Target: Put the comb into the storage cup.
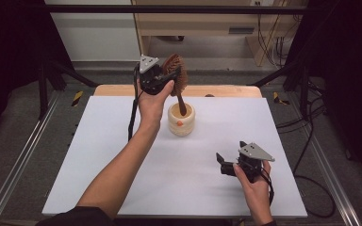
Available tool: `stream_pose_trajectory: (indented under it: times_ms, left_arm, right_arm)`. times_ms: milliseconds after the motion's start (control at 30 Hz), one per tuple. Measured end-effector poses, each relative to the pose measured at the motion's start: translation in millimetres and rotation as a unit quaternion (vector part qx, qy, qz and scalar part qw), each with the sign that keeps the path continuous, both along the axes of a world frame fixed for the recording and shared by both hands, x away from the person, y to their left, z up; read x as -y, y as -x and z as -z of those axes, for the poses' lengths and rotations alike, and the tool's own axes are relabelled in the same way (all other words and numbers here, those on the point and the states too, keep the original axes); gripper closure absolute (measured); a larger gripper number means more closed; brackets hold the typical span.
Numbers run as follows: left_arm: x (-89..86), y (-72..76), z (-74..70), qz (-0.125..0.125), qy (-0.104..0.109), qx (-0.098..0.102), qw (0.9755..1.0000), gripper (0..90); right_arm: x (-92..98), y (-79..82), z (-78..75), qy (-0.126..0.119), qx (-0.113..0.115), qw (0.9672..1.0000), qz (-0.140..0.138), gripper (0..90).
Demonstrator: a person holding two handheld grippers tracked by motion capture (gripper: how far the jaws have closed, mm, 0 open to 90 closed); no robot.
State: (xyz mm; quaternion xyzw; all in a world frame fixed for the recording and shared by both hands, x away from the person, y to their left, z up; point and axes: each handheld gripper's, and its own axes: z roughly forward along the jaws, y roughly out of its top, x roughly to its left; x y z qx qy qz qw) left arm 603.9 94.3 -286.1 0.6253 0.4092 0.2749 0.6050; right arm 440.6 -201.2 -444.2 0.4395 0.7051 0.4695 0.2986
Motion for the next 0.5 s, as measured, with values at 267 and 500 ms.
stream_pose_trajectory:
  times_ms: [267,500]
  left_arm:
    - [2.6,-0.4,3.6,0.001,-0.006,-0.001,1.0000,52.0]
    - [4.0,-0.7,8.6,0.001,-0.011,-0.005,0.9999,52.0]
  right_arm:
    - [0.1,0.1,0.0,-0.001,0.000,1.0000,-0.001,3.6]
    - [0.0,0.2,0.1,-0.001,0.000,1.0000,-0.002,3.6]
